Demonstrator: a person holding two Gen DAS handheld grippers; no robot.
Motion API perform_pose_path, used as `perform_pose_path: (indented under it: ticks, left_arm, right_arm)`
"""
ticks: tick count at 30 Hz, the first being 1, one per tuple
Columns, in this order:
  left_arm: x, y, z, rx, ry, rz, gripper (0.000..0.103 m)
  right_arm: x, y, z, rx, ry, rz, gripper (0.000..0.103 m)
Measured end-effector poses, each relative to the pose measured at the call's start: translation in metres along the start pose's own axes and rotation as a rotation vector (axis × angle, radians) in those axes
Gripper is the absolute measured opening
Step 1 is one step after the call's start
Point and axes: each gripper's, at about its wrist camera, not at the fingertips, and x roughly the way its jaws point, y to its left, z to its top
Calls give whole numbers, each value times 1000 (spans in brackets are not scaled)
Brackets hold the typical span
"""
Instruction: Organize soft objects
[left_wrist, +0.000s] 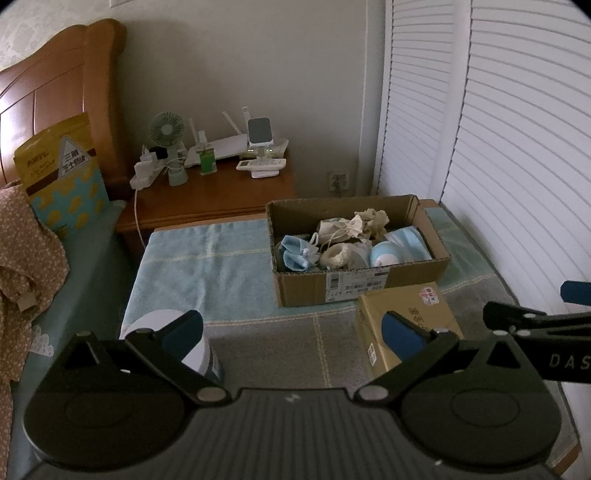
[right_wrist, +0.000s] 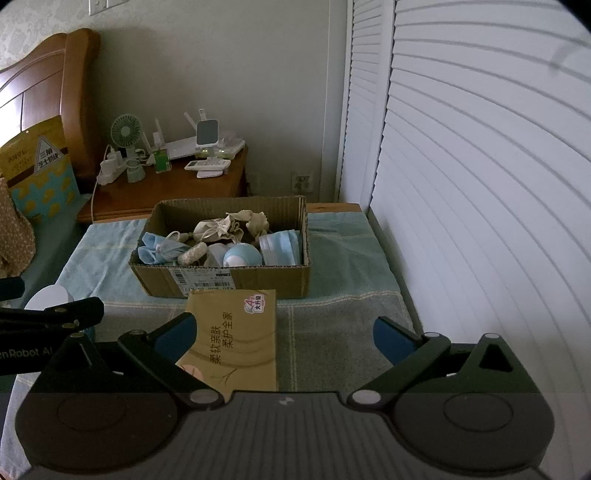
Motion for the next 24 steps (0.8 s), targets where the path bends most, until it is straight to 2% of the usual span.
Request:
perform_pose_path:
  ticks: [24]
  left_arm:
    - [-3,-2,1,1,-6,0,102]
  right_arm:
    - [0,0,1,1,-4,2,103]
